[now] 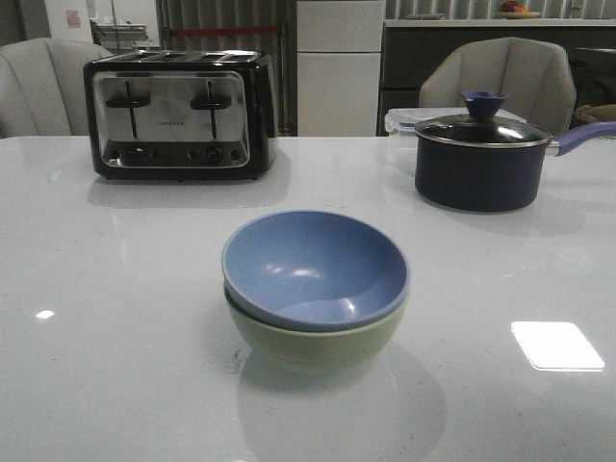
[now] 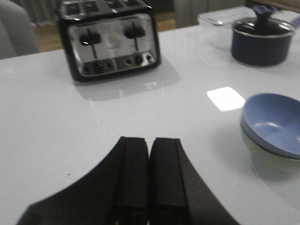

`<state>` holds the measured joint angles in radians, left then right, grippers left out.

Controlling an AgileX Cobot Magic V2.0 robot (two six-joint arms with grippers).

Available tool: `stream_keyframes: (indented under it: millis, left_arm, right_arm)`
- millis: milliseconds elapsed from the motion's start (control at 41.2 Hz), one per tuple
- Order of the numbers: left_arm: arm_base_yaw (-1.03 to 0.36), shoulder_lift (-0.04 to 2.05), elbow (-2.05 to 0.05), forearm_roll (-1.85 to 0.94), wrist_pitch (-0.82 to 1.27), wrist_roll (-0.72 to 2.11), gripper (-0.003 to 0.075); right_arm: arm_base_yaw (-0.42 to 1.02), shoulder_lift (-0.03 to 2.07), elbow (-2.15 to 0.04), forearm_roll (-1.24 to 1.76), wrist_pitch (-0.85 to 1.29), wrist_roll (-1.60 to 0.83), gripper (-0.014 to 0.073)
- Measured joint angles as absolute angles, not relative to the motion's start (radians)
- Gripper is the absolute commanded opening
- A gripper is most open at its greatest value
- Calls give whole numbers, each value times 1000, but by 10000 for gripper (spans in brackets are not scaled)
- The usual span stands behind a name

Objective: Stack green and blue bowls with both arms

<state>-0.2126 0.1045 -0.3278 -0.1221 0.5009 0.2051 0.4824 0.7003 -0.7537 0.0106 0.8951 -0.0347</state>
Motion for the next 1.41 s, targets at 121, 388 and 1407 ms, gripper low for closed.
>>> stream_keyframes:
  millis: [121, 388, 1407]
  left_arm:
    - [-131, -1, -248, -122, 482, 205, 94]
    - [-67, -4, -118, -84, 356, 114, 94]
    - [-63, -4, 5, -63, 0, 73, 93]
  right_arm:
    - [482, 700, -754, 11, 895, -35, 28]
    - [482, 700, -754, 11, 901, -35, 28]
    - [482, 700, -754, 11, 905, -35, 28]
